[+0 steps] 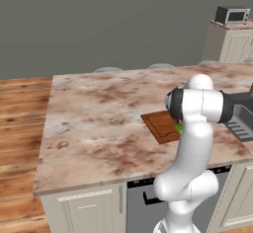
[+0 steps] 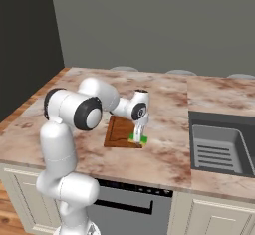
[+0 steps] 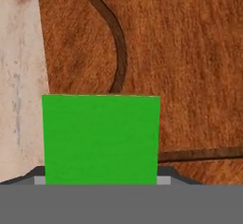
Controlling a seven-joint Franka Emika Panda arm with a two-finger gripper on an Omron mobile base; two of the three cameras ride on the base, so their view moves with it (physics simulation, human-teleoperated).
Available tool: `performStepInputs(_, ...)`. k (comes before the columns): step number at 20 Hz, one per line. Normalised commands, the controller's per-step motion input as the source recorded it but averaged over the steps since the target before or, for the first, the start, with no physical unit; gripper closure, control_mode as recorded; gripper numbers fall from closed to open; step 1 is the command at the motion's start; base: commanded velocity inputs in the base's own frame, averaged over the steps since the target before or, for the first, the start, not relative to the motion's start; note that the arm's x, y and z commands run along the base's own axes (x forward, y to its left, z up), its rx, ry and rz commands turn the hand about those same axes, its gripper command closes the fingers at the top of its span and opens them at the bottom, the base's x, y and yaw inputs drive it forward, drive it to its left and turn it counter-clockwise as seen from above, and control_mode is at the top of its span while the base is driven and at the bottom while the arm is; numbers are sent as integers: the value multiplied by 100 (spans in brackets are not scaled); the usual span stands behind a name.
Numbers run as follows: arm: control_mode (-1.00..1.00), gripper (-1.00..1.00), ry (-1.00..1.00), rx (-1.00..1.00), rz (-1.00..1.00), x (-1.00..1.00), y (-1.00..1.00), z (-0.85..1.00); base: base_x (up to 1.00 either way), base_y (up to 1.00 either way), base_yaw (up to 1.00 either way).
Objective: Pick up the sponge from the counter and clean the cutting board by briefly scrubbing or pressing down on the cutting board. Once finished, release the sponge.
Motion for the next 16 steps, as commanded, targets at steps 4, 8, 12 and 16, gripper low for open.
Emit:
performStepInputs(4,-100,100,0,7,12,58,0,0,0,0,0)
performStepInputs(8,-100,100,0,4,8,71,0,0,0,0,0)
performStepInputs(12,-100,100,0,2,5,77,5,0,0,0,0)
performStepInputs(16,-100,100,0,0,3,79,9,0,0,0,0)
